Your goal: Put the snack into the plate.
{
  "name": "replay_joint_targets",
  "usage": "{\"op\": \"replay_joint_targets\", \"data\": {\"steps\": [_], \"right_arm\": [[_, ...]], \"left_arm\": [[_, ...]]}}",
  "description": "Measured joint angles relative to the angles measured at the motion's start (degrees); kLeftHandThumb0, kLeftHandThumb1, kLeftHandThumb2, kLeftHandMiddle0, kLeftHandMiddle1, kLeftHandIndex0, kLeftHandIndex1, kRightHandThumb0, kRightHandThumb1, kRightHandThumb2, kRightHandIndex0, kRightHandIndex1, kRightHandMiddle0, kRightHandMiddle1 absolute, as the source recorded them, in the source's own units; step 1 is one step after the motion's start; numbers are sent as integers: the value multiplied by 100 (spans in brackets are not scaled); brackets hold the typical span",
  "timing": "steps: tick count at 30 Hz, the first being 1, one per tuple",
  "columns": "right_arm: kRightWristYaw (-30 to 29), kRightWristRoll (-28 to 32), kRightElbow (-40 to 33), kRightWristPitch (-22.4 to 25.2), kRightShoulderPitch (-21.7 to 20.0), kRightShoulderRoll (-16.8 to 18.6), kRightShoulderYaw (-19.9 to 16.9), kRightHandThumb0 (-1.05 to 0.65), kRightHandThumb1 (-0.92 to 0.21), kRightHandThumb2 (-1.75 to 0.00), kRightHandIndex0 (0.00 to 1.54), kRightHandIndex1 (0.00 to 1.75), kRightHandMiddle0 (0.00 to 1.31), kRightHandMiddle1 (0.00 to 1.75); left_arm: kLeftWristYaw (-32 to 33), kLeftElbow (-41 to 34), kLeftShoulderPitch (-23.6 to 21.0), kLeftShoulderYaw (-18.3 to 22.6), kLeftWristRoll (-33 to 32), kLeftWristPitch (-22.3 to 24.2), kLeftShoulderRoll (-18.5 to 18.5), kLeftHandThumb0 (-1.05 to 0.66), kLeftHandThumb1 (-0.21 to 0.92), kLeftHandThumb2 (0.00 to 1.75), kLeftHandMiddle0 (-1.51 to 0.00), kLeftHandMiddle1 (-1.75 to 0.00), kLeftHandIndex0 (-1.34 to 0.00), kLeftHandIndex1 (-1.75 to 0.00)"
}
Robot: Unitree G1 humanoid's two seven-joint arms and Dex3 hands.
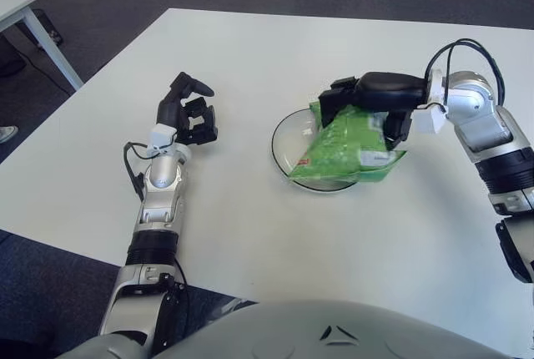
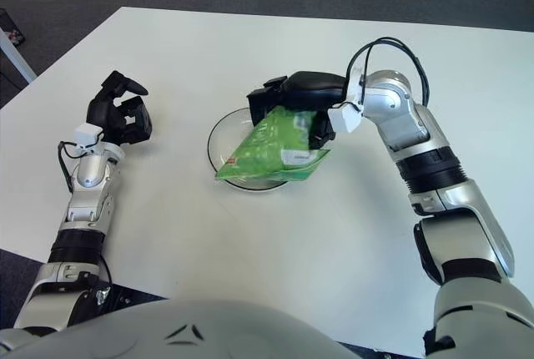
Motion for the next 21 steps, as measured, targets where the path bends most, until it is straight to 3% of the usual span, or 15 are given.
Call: {"op": "replay_joint_targets", "data": {"steps": [5, 11, 21], "right_arm": [[346, 0, 411, -598, -188, -65, 173, -83, -53, -64, 0, 2, 0, 44], [731, 24, 769, -1048, -496, -134, 330, -85, -54, -59, 0, 0, 0, 38], [1461, 330, 981, -1101, -823, -224, 507, -81, -51, -59, 0, 0, 0, 47]], "left_arm": [[6, 0, 1, -1, 4, 0, 0, -44, 44, 116, -110, -175, -52, -175], [25, 0, 1, -2, 24, -1, 0, -44, 43, 117, -110, -175, -52, -175], [126, -8, 0, -19, 141, -2, -2, -45, 43, 117, -110, -175, -52, -175]]}}
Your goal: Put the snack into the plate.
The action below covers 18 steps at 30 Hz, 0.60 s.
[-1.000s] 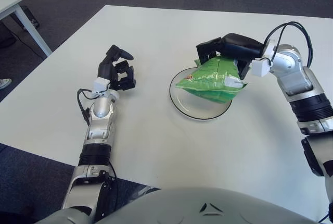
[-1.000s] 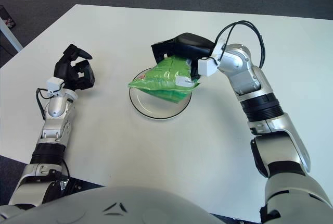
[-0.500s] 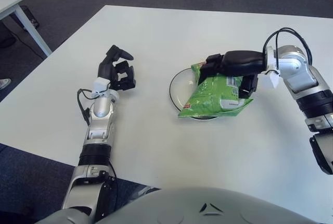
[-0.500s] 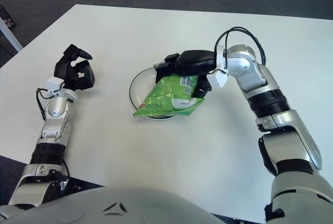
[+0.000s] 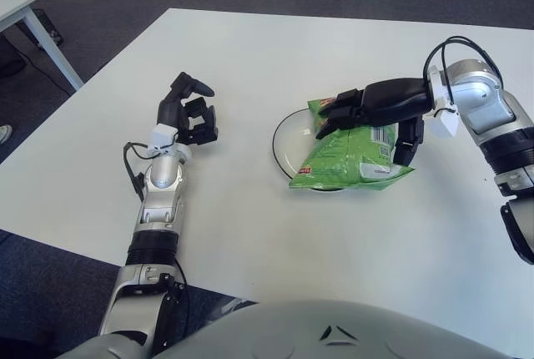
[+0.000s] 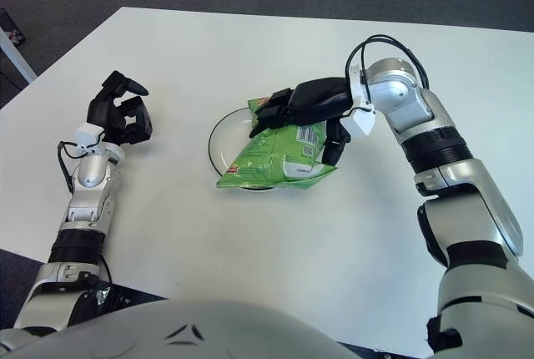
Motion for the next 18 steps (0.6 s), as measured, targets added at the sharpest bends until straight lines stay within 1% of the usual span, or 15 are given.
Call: {"op": "replay_joint_targets", "data": {"steps": [4, 10, 13, 15, 18], "right_arm": [[175, 77, 49, -19, -74, -29, 4, -77, -49, -65, 0, 0, 0, 46], [346, 133, 93, -13, -116, -67, 4, -79, -48, -66, 0, 0, 0, 39], [438, 172, 94, 38, -132, -72, 3, -77, -47, -66, 0, 0, 0, 40], [526, 242, 99, 91, -149, -76, 3, -76, -46, -67, 0, 0, 0, 41], [812, 523, 143, 238, -238, -94, 0, -75, -45, -69, 0, 0, 0, 43]], "left_arm": [[18, 0, 0, -6, 4, 0, 0, -44, 43, 117, -110, -175, -52, -175], [14, 0, 0, -16, -2, 0, 2, -44, 44, 116, -111, -175, -52, -175], [9, 0, 0, -21, -3, -1, 2, -44, 44, 116, -111, -175, -51, -175], [4, 0, 0, -26, -3, -1, 2, -44, 45, 115, -111, -175, -51, -175], [4, 0, 0, -31, -3, -2, 2, -44, 45, 115, -112, -175, -51, -175]]}}
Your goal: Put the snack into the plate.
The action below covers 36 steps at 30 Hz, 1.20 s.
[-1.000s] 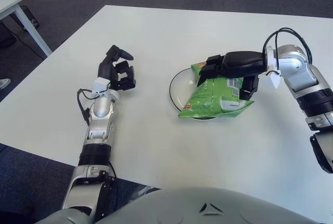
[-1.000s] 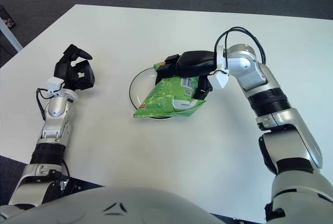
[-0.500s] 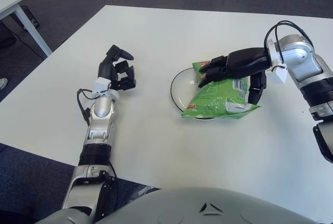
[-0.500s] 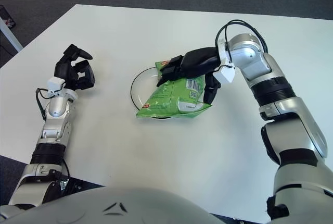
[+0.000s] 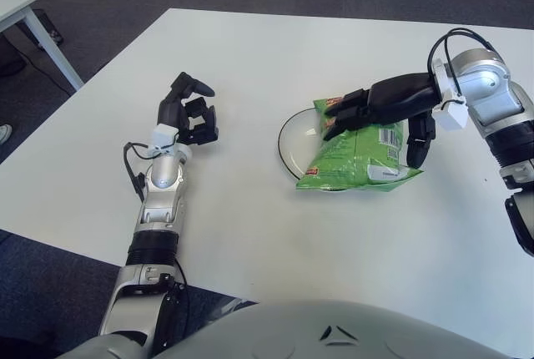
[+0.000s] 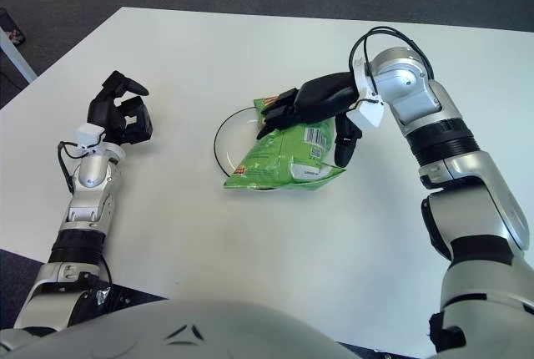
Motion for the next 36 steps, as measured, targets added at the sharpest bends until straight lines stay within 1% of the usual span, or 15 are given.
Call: {"op": "replay_joint_targets", "data": {"steps": [5, 7, 9, 13, 16, 21, 23, 26, 31, 32, 36], "right_arm": [[513, 416, 334, 168, -364, -18, -51, -79, -46, -72, 0, 0, 0, 45], [688, 524, 545, 242, -560, -13, -107, -86, -53, -66, 0, 0, 0, 37], [815, 571, 752, 368, -763, -7, -185, -90, -58, -62, 0, 0, 0, 32], [949, 618, 1132, 773, -1072, 5, -369, -96, -65, -56, 0, 0, 0, 27], [923, 637, 1492, 976, -1230, 15, -545, -102, -77, -44, 0, 0, 0, 16], [753, 580, 2224, 1182, -1441, 21, -810, -104, -82, -39, 0, 0, 0, 7], [711, 528, 2501, 1321, -1516, 38, -889, -105, -85, -33, 0, 0, 0, 5], [664, 481, 2826, 1668, -1645, 80, -968, -105, -86, -30, 3, 1, 0, 7], [592, 460, 3189, 2360, -1877, 165, -1143, -105, -87, -26, 4, 2, 0, 2], [563, 462, 3243, 2450, -1909, 172, -1198, -105, -87, -25, 3, 1, 0, 1], [481, 477, 3326, 2567, -1939, 176, -1410, -105, -86, -24, 1, 0, 0, 0]], "left_arm": [[1, -4, 0, -5, 2, 0, 0, -44, 45, 115, -113, -175, -51, -175], [1, -7, 0, -8, 2, 0, 0, -44, 45, 114, -113, -175, -50, -175], [1, -8, 0, -10, 1, 0, 0, -44, 45, 114, -114, -175, -50, -175], [0, -8, 0, -10, -4, 0, 0, -44, 45, 114, -114, -175, -50, -175], [-3, -7, -1, -11, -10, -1, 0, -44, 45, 114, -114, -175, -50, -175], [-15, -3, -1, -12, -13, -10, 0, -44, 45, 115, -114, -175, -51, -175], [-16, 2, -1, -11, -12, -17, 1, -44, 45, 115, -114, -175, -51, -175], [-16, 13, -1, -12, -11, -45, 2, -44, 45, 114, -113, -175, -50, -175], [-17, 24, -2, -12, -11, -64, 4, -44, 46, 114, -113, -175, -50, -175], [-17, 26, -2, -12, -10, -67, 4, -44, 46, 113, -113, -175, -50, -175], [-17, 28, -7, -12, -9, -96, 4, -43, 46, 113, -114, -175, -50, -175]]}}
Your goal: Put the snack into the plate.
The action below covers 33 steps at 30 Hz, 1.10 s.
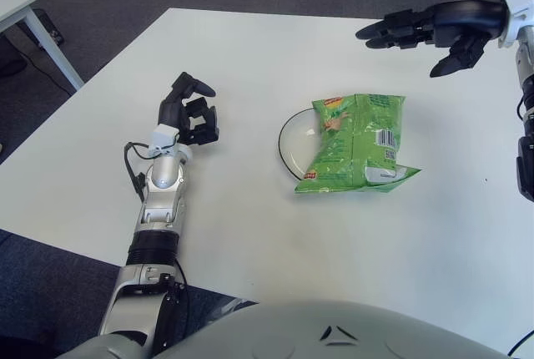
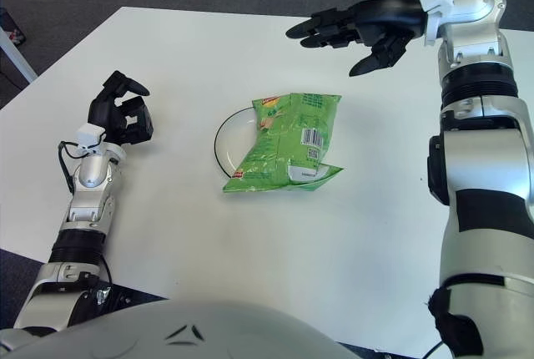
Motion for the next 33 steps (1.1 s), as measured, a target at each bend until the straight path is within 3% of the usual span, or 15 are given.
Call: {"op": "replay_joint_targets", "data": {"steps": [2, 5, 7, 9, 12, 17, 22, 23, 25, 27, 30, 33], "right_arm": [[-15, 45, -120, 225, 33, -7, -126, -105, -85, -23, 0, 0, 0, 0], [-328, 209, -487, 473, 219, -13, -480, -90, -56, -53, 0, 0, 0, 0], [-701, 274, -672, 560, 360, -13, -703, -85, -47, -65, 1, 0, 0, 3], [-1069, 308, -875, 712, 513, -12, -905, -82, -42, -73, 1, 1, 0, 5], [-1516, 337, -1138, 928, 763, -11, -1157, -75, -38, -80, 11, 6, 0, 29], [-2348, 336, -1546, 1381, 1234, -10, -1467, -71, -43, -80, 21, 19, 0, 56], [-3011, 358, -2391, 2329, 1731, 15, -1655, -52, -44, -95, 11, 73, 0, 97], [-3120, 402, -2575, 2546, 1826, 26, -1700, -46, -43, -99, 12, 85, 0, 112], [-3464, 546, -3048, 3020, 2100, 127, -1882, -40, -43, -106, 13, 100, 3, 135], [-3820, 680, -3417, 3303, 2349, 256, -2053, -37, -44, -108, 14, 108, 5, 147], [-4354, 738, -3878, 3570, 2746, 514, -2241, -38, -61, -91, 13, 125, 23, 166], [-4904, 701, -3952, 3637, 3027, 791, -2321, -38, -66, -86, 12, 136, 30, 172]], "left_arm": [[-1, 2, -1, -1, 1, -8, 2, -43, 47, 113, -114, -175, -49, -175], [-1, 10, -10, -3, 3, -13, 1, -43, 48, 111, -113, -175, -49, -175], [-2, 17, -14, -4, 3, -20, 1, -43, 48, 111, -113, -175, -48, -175], [-3, 26, -16, -4, 2, -47, 2, -43, 48, 111, -112, -175, -48, -175], [-5, 39, -17, -4, 1, -72, 2, -43, 48, 111, -113, -175, -48, -175], [-12, 80, -24, 0, -1, -96, 8, -43, 47, 112, -114, -175, -49, -175], [-41, 139, -29, 9, -5, -114, 17, -44, 45, 114, -116, -175, -51, -175], [-46, 151, -30, 10, -6, -116, 18, -44, 45, 115, -117, -175, -51, -175], [-61, 195, -36, 18, -10, -119, 21, -44, 43, 117, -118, -175, -52, -175], [-68, 234, -39, 26, -13, -119, 25, -45, 43, 117, -118, -175, -52, -175], [-81, 279, -42, 45, -14, -119, 35, -45, 42, 118, -117, -175, -53, -175], [-79, 307, -42, 69, -15, -115, 39, -45, 42, 118, -117, -175, -53, -175]]}}
